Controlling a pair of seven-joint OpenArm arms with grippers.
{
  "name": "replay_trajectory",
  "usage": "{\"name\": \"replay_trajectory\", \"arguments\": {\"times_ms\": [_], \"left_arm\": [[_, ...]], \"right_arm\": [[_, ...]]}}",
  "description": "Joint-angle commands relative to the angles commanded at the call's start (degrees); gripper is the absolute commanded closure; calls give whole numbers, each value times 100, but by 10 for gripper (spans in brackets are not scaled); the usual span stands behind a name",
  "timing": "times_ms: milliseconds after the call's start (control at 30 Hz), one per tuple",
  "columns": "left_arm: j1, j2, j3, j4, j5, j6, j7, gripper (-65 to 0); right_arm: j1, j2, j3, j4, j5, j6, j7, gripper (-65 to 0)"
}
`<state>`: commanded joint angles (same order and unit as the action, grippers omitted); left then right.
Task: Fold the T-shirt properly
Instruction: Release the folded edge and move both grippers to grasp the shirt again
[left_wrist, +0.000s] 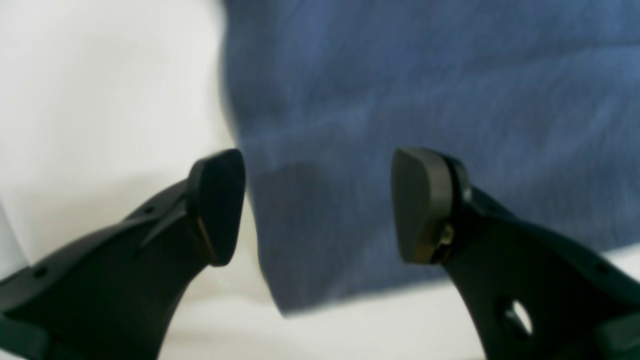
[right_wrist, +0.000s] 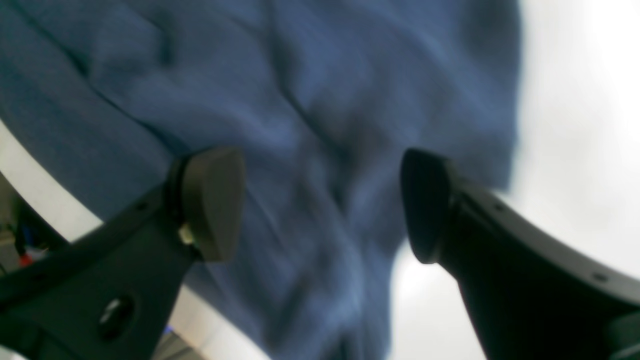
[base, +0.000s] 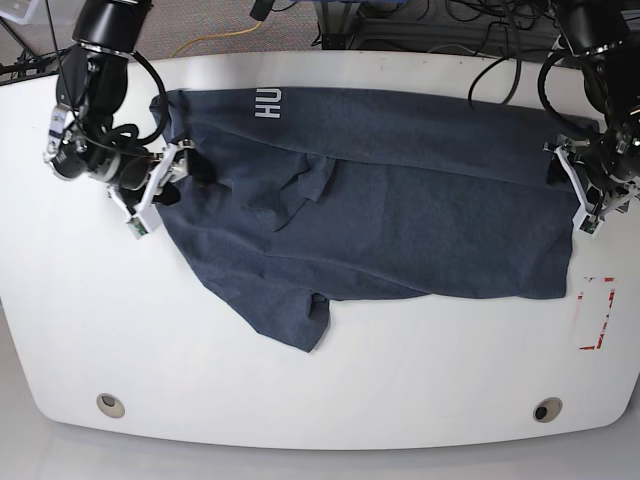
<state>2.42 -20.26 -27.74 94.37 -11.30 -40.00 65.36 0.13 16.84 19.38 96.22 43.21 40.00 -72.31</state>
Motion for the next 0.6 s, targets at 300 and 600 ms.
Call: {"name": "replay_trajectory", "arguments": {"times_ms": [300, 600], "left_arm": [[97, 229, -88, -299, 712, 0, -387, -419], [484, 185, -114, -308, 703, 0, -396, -419]], "right_arm": [[633, -457, -97, -1169, -202, 0, 18, -460], [615, -870, -97, -1204, -193, 0, -88, -458]]}}
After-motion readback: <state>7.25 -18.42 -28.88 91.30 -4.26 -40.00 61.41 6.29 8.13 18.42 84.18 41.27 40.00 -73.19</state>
